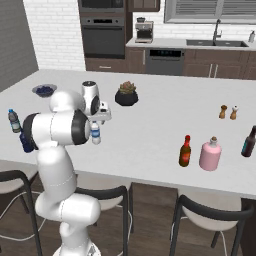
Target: Move the plastic bottles in the middle to the plastics group, and the glass bottles in the middle to the glass group.
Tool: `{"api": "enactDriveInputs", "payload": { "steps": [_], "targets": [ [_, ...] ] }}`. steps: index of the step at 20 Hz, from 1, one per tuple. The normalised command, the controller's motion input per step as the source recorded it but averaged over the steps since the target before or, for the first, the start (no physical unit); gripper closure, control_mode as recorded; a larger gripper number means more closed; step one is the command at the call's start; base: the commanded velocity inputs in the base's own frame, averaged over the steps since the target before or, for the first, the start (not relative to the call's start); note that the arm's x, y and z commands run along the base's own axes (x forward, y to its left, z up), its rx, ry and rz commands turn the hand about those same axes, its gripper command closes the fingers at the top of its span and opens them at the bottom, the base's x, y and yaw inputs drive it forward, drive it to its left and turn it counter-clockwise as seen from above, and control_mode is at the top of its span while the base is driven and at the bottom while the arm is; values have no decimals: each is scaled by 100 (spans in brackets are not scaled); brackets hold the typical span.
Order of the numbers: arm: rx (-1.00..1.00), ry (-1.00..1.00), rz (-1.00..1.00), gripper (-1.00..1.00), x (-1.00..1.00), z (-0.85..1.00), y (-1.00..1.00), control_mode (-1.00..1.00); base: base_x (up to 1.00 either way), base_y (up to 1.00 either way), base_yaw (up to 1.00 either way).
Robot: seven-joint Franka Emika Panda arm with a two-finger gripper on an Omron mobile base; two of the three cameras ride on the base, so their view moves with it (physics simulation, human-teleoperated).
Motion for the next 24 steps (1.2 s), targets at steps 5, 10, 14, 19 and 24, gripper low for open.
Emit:
{"api": "enactDriveInputs", "payload": {
  "steps": [5, 10, 14, 19, 24],
  "targets": [
    [0, -2, 0, -100, 17, 0, 0, -100, 0, 0, 0],
    [0, -1, 0, -100, 0, -15, 0, -100, 0, 0, 0],
    [0, 0, 0, -100, -3, -4, 0, -100, 0, 0, 0],
    [0, 0, 0, -100, -11, 0, 0, -100, 0, 0, 0],
    [0, 0, 0, -100, -11, 0, 0, -100, 0, 0, 0]
  ]
}}
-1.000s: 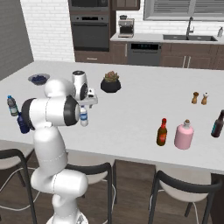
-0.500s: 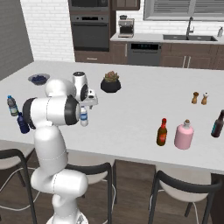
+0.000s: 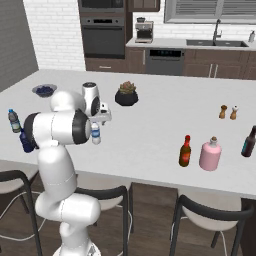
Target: Move the plastic bottles in the middle to the plastics group, and the glass bottles in the middle to the glass group.
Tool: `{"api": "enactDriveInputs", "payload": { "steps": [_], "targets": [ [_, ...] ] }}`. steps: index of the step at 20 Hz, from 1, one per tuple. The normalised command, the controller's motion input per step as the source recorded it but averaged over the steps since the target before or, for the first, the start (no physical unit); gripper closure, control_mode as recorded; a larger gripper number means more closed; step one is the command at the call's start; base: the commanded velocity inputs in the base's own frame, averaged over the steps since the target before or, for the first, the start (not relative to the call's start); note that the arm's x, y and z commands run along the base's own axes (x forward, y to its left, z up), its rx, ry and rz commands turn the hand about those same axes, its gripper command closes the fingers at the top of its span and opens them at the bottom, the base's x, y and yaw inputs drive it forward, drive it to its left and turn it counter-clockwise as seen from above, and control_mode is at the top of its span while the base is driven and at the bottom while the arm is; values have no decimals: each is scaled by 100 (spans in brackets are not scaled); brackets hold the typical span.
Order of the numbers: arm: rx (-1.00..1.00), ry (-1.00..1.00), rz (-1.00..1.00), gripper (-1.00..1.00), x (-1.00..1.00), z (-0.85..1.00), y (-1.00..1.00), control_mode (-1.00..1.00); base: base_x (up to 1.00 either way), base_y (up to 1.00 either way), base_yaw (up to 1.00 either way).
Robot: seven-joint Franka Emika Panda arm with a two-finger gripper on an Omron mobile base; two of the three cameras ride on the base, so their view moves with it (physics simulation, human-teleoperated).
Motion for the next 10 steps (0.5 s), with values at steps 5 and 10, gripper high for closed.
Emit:
{"api": "enactDriveInputs", "payload": {
  "steps": [5, 10],
  "targets": [
    [0, -2, 0, -100, 5, -3, 1, -100, 0, 0, 0],
    [0, -5, 0, -100, 8, -10, 7, -100, 0, 0, 0]
  ]
}}
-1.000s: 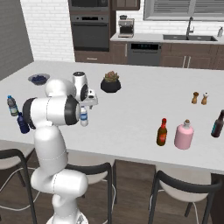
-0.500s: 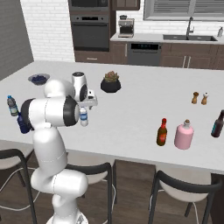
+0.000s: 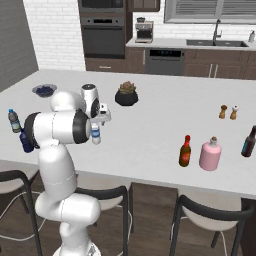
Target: Move the plastic bottles in the middle to the plastics group, and the glass bottles in the middle to the glass group.
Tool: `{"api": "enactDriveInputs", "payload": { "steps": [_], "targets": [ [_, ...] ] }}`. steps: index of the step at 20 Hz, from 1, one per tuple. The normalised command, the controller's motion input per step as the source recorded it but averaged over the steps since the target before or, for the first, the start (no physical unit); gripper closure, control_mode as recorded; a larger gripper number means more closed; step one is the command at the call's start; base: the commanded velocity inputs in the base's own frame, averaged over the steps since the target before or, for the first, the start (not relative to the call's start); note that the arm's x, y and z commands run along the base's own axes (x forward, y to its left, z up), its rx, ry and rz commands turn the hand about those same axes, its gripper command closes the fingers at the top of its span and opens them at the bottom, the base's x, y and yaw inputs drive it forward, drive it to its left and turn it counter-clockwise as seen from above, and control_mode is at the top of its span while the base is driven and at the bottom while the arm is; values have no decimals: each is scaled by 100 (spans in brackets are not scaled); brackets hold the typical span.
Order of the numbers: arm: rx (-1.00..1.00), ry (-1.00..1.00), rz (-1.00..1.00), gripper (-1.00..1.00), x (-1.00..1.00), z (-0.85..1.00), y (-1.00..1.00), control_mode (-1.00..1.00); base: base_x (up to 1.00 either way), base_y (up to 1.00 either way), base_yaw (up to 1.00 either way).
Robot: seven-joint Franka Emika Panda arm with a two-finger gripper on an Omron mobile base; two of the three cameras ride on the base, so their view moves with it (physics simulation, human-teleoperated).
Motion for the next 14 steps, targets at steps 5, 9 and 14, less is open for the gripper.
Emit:
{"api": "enactDriveInputs", "payload": {
  "steps": [5, 9, 14],
  "targets": [
    [0, 0, 0, -100, 0, -1, 0, -100, 0, 0, 0],
    [0, 0, 0, 100, 0, 0, 0, -100, 0, 0, 0],
    [0, 0, 0, 100, 0, 0, 0, -100, 0, 0, 0]
  ]
}}
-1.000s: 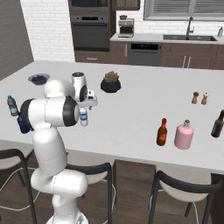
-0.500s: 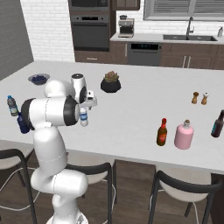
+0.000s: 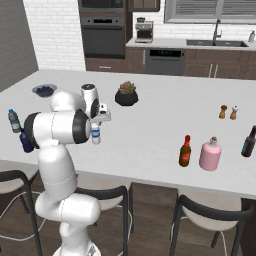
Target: Move the plastic bottles in the middle to the plastics group, and the glass bottles in the middle to the glass group.
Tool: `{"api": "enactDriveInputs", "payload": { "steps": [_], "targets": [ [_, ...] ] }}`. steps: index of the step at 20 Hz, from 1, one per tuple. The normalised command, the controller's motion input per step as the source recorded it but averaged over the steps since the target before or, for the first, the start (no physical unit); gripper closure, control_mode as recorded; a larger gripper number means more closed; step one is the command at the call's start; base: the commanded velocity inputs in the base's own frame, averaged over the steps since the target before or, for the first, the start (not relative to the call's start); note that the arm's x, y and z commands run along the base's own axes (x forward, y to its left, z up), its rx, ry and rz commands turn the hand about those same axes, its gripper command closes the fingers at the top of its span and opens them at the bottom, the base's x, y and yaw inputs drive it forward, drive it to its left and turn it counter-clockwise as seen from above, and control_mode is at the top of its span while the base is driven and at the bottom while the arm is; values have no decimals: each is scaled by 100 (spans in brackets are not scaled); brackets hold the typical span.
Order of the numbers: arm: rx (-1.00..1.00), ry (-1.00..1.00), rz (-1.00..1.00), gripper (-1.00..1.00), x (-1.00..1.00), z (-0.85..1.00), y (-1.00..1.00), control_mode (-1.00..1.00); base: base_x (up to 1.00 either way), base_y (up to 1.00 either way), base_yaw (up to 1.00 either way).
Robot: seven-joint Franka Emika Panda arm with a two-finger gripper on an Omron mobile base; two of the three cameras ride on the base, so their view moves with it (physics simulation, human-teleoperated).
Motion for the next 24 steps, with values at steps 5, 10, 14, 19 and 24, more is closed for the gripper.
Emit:
{"api": "enactDriveInputs", "payload": {
  "steps": [5, 10, 14, 19, 24],
  "targets": [
    [0, -4, 0, 100, -4, 3, 0, -100, 0, 0, 0],
    [3, -7, 4, 100, -15, 45, 30, -100, 0, 0, 0],
    [0, 0, 14, 100, -33, 42, 60, -100, 0, 0, 0],
    [0, 0, 20, 100, -6, 18, 75, -100, 0, 0, 0],
    [0, 0, 20, 100, 0, 0, 80, -100, 0, 0, 0]
  ]
}}
